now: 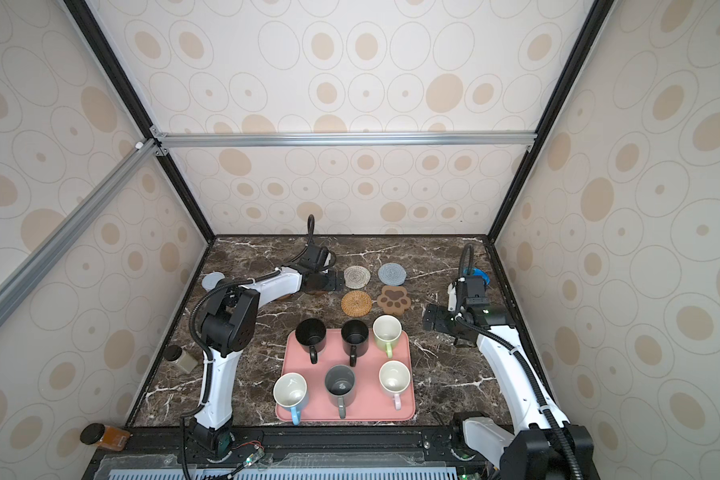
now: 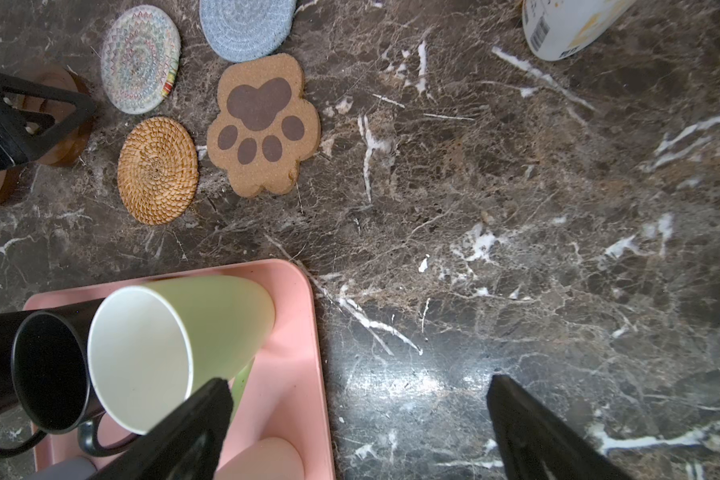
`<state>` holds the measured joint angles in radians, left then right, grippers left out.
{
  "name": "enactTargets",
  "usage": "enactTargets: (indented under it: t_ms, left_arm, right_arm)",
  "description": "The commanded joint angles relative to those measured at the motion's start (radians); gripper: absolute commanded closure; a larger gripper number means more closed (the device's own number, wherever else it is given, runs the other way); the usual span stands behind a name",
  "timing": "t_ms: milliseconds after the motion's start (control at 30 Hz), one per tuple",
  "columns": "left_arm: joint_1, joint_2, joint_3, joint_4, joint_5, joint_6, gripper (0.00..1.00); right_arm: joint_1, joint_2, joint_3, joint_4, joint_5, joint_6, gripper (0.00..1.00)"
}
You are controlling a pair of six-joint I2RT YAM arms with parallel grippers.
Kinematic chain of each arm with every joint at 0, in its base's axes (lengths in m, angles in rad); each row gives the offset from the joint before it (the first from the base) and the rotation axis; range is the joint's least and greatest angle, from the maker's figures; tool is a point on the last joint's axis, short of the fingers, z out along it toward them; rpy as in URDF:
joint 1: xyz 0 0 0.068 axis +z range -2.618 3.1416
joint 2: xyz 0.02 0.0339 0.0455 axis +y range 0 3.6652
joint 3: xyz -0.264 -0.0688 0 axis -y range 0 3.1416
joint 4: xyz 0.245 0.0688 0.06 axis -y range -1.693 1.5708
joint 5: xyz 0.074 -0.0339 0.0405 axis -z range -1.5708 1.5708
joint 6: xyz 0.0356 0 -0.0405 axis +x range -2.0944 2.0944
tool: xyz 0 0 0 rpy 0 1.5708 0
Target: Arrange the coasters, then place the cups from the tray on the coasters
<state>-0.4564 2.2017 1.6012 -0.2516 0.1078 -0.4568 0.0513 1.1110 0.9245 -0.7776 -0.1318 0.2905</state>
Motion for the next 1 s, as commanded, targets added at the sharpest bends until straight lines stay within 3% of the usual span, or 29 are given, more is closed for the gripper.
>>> enactTargets:
  t_ms: [0,600,967]
  left_arm:
    - [-0.011,-0.005,-0.023,-0.092,0.013,-0.027,0.0]
    - [-0.014,-0.031,-0.028,-0.113,-0.001,-0.022,0.0]
    - [-0.014,-0.041,0.106,-0.13,-0.002,0.002,0.0]
  right_arm:
    - [0.0,0.009,0.007,-0.008,-0.001,0.0,0.0]
    - [0.0,0.018,0.014,-0.007,0.001,-0.01,0.0]
    - [0.0,0.01,0.043,-0.031,0.033,-0.009,0.0]
